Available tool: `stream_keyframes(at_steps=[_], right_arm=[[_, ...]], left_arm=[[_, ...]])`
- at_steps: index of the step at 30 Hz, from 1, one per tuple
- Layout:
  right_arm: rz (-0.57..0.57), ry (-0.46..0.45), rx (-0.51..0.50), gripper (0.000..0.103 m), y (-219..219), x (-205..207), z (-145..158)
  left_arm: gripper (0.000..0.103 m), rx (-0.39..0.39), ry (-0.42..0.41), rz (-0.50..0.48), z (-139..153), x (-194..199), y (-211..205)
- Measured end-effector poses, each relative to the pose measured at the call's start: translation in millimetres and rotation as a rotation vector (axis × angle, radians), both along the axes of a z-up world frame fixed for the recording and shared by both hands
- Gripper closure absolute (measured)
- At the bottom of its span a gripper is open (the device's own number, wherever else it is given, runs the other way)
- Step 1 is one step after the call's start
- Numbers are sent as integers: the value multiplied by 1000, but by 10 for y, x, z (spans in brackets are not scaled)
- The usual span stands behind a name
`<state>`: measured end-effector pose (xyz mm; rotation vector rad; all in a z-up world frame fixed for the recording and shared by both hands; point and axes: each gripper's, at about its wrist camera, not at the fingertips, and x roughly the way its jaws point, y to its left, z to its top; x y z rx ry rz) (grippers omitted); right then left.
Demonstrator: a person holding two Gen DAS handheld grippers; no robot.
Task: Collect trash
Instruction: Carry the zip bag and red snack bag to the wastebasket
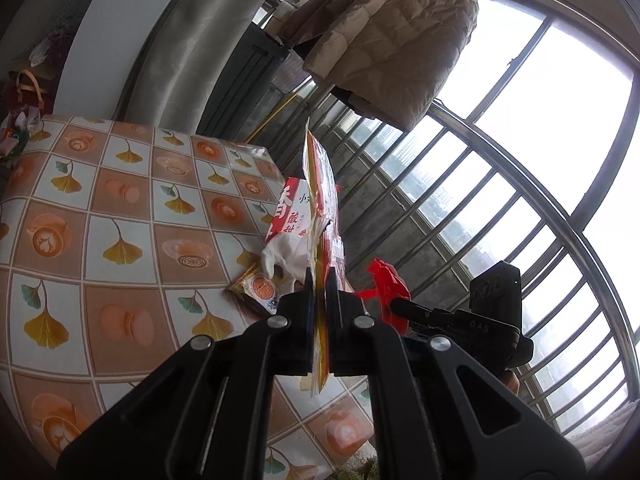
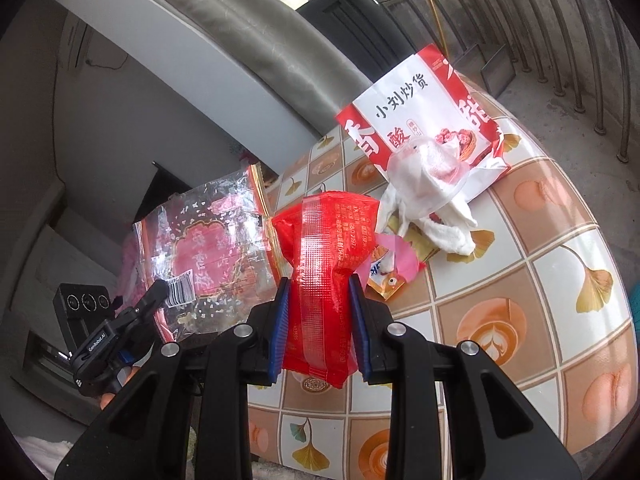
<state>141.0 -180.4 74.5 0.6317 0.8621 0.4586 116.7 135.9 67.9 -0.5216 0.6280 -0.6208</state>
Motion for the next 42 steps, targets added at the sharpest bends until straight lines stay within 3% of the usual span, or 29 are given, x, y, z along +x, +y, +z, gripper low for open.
stream_keyframes(at_steps=[12, 26, 34, 42], right_arm=[[-147, -94, 81, 75, -762, -510, 293], [-465, -120, 149, 75, -1946, -1229, 92], [-763, -66, 142, 75, -2793, -1848, -348], [-972, 57, 209, 75, -3549, -2290, -1028]], left_arm=[[100, 47, -97, -161, 366, 9, -673], [100, 173, -132, -456, 495, 191, -2334], [100, 309, -80, -655, 233, 297, -3749], [100, 517, -45, -793, -378, 279, -5149]])
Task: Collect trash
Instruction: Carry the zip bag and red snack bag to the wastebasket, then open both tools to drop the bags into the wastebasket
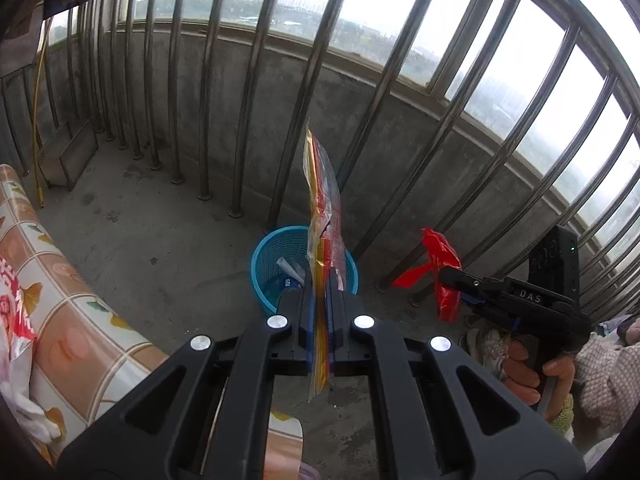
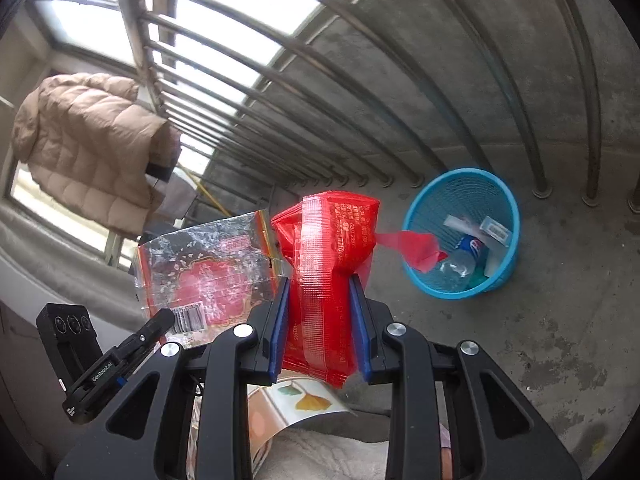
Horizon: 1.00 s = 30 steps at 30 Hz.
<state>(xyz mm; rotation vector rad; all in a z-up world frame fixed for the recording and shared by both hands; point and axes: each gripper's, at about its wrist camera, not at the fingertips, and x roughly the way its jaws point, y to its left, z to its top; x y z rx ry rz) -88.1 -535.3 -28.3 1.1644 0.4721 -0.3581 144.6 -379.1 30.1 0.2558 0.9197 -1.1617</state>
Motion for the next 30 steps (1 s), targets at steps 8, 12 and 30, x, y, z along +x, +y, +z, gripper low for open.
stream_keyframes(at_steps=[8, 12, 30], right_arm=[[-64, 59, 80, 75, -334, -120, -531], [-72, 80, 95, 75, -373, -112, -643], [-29, 126, 152, 75, -389, 154, -958]], left_arm=[[100, 210, -157, -98, -756, -31, -1094], [100, 282, -207, -107, -1137, 35, -1491], [76, 310, -24, 36, -1431, 674, -1476]])
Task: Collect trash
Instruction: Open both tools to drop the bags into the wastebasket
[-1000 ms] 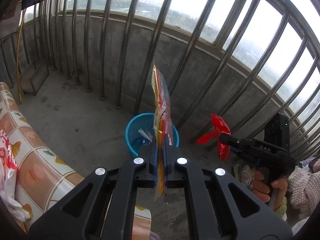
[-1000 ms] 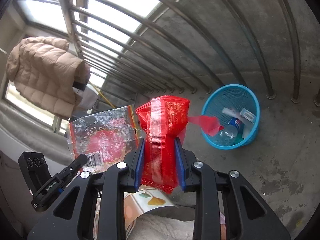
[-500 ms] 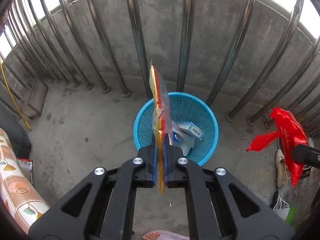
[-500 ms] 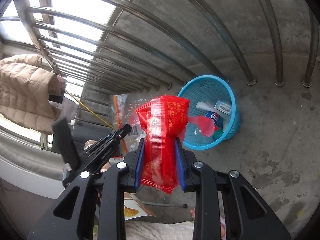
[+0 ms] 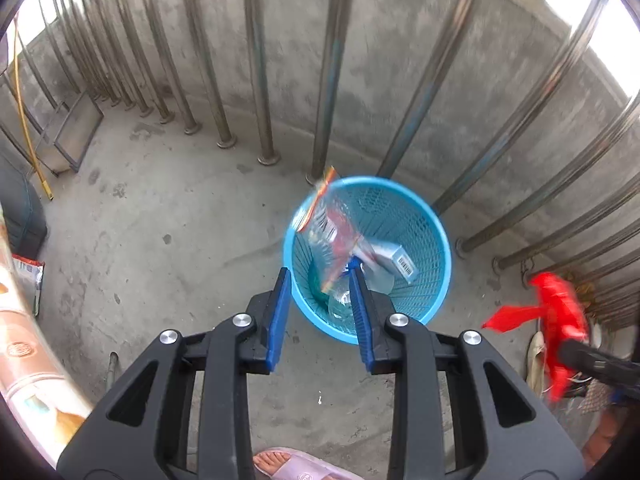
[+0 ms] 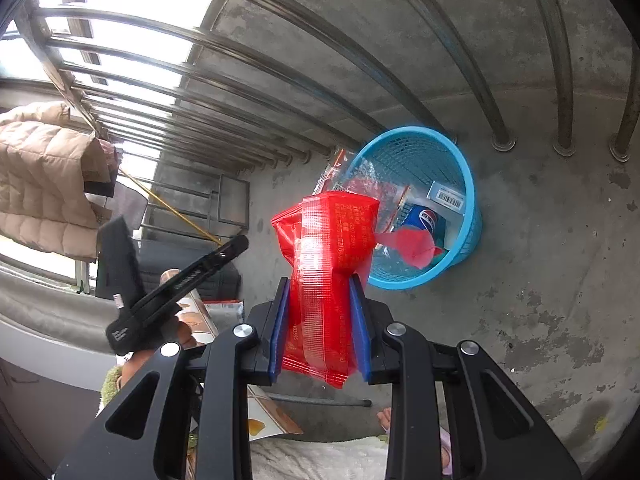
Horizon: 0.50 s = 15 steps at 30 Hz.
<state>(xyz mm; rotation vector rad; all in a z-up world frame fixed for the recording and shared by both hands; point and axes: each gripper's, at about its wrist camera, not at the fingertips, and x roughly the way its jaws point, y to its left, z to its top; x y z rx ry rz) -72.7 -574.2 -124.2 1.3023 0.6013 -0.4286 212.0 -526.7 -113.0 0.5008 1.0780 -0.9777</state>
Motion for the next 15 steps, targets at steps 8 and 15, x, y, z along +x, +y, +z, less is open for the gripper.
stream_keyframes(at_steps=[8, 15], right_arm=[[45, 40, 42, 74, -106, 417, -282], [67, 107, 35, 50, -356, 977, -568]], left_arm=[[72, -70, -53, -7, 734, -27, 680], [49, -158, -130, 74, 1365, -131, 1867]])
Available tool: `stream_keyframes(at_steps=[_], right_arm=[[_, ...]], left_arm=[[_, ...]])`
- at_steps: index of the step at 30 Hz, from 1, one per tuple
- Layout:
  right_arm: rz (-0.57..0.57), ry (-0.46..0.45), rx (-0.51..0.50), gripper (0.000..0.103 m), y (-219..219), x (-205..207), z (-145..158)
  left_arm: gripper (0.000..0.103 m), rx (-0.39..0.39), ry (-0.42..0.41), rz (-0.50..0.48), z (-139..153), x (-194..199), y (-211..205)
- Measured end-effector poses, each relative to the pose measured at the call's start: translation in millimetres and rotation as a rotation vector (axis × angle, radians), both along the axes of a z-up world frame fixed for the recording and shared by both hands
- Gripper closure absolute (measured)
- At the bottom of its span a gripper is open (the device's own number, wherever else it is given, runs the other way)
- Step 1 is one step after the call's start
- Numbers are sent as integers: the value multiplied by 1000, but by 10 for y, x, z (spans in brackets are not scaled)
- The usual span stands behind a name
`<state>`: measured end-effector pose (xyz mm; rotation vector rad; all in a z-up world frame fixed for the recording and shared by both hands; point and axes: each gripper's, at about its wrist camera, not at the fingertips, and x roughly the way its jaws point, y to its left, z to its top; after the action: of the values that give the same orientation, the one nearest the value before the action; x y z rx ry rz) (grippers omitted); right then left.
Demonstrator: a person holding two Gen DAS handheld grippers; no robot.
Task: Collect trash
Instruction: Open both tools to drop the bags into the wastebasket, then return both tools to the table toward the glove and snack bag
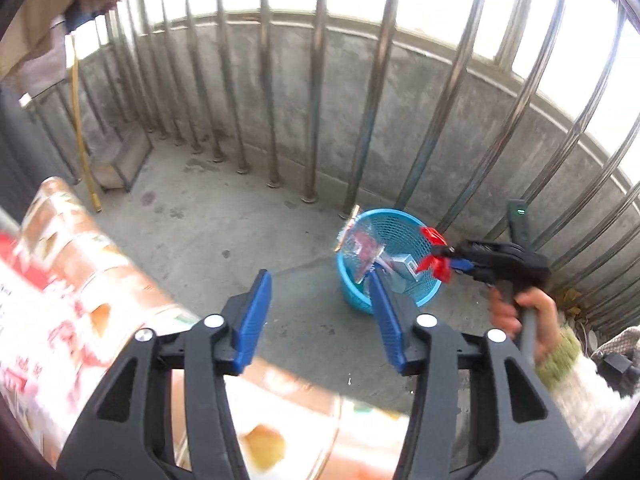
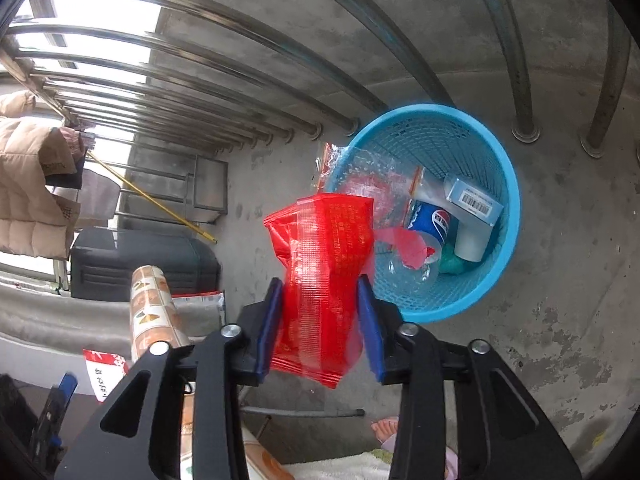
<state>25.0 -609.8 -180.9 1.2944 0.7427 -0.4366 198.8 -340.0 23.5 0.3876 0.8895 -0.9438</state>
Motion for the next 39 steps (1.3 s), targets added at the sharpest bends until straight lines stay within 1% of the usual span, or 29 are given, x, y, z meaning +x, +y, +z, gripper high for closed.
stream_keyframes(at_steps=[1, 2, 5, 6, 9, 13, 17, 20, 24, 28, 31, 35, 39], right_arm=[[-2, 34, -11, 41, -33, 64, -54], [-12, 72, -22, 37, -62, 116, -106], [-14, 176, -37, 36, -113, 220, -261], [-23, 195, -33, 36, -113, 210, -286], [-38, 179, -26, 36, -45, 129, -238], [-21, 152, -74, 35, 150, 3, 9], [-2, 101, -120, 35, 354, -109, 337], [37, 44, -162, 35, 561, -152, 671], [152, -40, -215, 33, 963, -62, 1143], [338, -111, -231, 33, 1448, 220, 1476], [480, -166, -210, 33, 1851, 501, 1639], [655, -219, -191, 33, 2479, 867, 1768], [840, -215, -203, 33, 3202, 1203, 1783]], left_arm=[[47, -13, -5, 21, 56, -13, 181], [42, -23, -10, 45, 111, -30, 367], [36, -58, -13, 130, 208, -98, 940], [34, -70, -13, 164, 225, -116, 1123], [32, -89, -17, 268, 243, -123, 1604], [31, -112, 5, 375, 214, -127, 2143], [30, -131, 15, 435, 171, -142, 2498], [29, -142, 37, 472, 136, -194, 2743], [27, -152, 48, 515, 59, -322, 2995], [27, -163, 58, 567, -49, -426, 3206], [27, -180, 67, 610, -128, -457, 3356], [27, -210, 81, 667, -241, -424, 3555], [28, -245, 83, 712, -323, -282, 3740]])
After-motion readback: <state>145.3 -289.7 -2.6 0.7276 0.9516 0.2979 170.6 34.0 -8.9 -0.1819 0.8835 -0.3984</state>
